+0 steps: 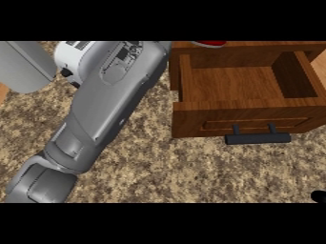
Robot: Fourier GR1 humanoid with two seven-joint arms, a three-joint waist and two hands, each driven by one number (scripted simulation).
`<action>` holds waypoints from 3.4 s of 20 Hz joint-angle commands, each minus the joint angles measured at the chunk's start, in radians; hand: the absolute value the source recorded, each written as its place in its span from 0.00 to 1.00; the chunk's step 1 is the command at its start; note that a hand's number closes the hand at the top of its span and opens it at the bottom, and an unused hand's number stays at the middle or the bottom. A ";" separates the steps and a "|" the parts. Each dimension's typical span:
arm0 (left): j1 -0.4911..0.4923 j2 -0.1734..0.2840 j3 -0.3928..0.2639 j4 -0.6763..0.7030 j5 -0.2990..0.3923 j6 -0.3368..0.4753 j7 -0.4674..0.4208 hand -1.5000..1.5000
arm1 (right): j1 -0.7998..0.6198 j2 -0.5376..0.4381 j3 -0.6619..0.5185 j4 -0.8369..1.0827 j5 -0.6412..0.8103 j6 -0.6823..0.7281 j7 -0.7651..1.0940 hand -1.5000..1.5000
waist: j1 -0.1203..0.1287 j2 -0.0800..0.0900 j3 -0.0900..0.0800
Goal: Pick up the can, place it into the drawer and close the drawer
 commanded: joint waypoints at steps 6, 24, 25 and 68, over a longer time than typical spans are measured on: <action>-0.170 -0.002 -0.122 0.181 0.118 0.072 0.004 1.00 | -0.071 -0.040 -0.031 0.022 -0.042 -0.009 0.045 0.00 | -0.021 0.003 0.001; -0.290 -0.002 -0.203 0.408 0.233 0.245 -0.103 0.00 | -0.128 -0.052 0.037 0.084 0.028 -0.001 0.023 0.00 | -0.072 0.025 0.003; -0.296 -0.002 -0.207 0.410 0.240 0.225 -0.094 0.00 | -0.125 -0.076 0.018 0.057 0.019 0.014 0.015 0.00 | -0.074 0.022 0.003; -0.252 0.074 -0.155 0.380 0.302 0.199 -0.163 0.00 | -0.684 -0.068 0.411 1.305 1.091 -0.485 -0.397 0.00 | 0.078 0.005 0.000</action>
